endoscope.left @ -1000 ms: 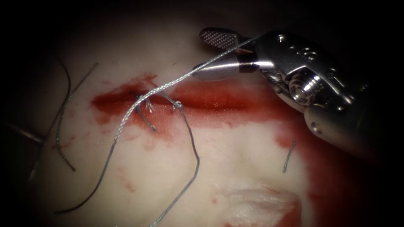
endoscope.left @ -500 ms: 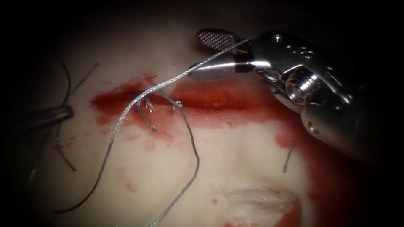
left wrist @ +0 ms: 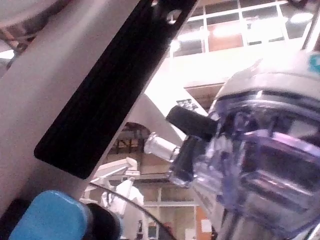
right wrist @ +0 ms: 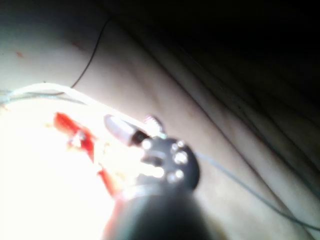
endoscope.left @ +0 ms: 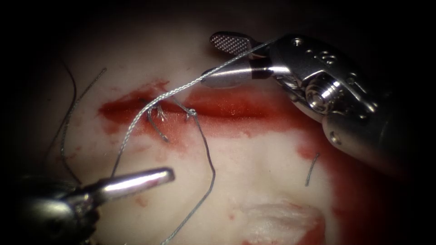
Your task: Wound Closure
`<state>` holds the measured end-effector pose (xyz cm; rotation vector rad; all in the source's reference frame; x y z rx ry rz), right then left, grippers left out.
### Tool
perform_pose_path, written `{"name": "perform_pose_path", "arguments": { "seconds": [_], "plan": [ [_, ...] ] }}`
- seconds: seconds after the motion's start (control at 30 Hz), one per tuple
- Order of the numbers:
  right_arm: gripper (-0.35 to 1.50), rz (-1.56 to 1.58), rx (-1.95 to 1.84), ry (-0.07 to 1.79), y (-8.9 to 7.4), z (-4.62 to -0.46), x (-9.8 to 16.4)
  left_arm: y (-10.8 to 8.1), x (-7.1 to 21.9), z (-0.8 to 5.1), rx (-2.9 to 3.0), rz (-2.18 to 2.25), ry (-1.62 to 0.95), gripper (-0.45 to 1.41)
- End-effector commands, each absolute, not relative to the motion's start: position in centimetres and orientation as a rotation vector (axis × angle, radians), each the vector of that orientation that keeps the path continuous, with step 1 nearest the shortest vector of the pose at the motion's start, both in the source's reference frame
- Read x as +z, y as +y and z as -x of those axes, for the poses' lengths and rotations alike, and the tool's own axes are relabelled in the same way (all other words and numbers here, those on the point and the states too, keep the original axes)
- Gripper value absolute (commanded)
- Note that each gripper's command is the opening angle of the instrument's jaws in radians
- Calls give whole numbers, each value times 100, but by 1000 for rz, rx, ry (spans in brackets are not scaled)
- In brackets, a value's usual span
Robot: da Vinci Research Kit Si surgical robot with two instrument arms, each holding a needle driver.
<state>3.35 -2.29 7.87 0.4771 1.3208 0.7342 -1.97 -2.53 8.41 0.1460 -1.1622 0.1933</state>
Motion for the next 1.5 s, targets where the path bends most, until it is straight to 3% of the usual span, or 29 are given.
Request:
{"name": "perform_pose_path", "arguments": {
  "seconds": [0.03,0.27,0.57,0.73,0.83,0.9,1.1,1.2,1.33,1.5],
  "plan": [
    [118,-474,731,1326,-219,-344,787,-243,846,201,188,-124,-1138,84],
    [122,-478,740,1324,-222,-346,788,-224,883,190,210,63,-980,79],
    [127,-485,737,1324,-225,-351,789,-212,903,200,168,70,-955,71],
    [127,-486,736,1324,-227,-352,788,-228,929,229,249,25,-1004,56],
    [125,-491,741,1323,-228,-352,788,-244,941,240,204,-23,-1013,22],
    [125,-491,741,1323,-228,-352,788,-250,945,247,150,-104,-1029,14],
    [123,-496,745,1322,-228,-351,788,-247,943,260,220,-103,-1043,32],
    [120,-499,741,1323,-228,-347,788,-243,945,262,214,-76,-1027,-45],
    [116,-504,735,1325,-227,-339,789,-226,935,251,88,-76,-1001,-45],
    [93,-508,721,1327,-225,-327,795,-195,925,224,-208,-74,-982,-45]
  ]
}}
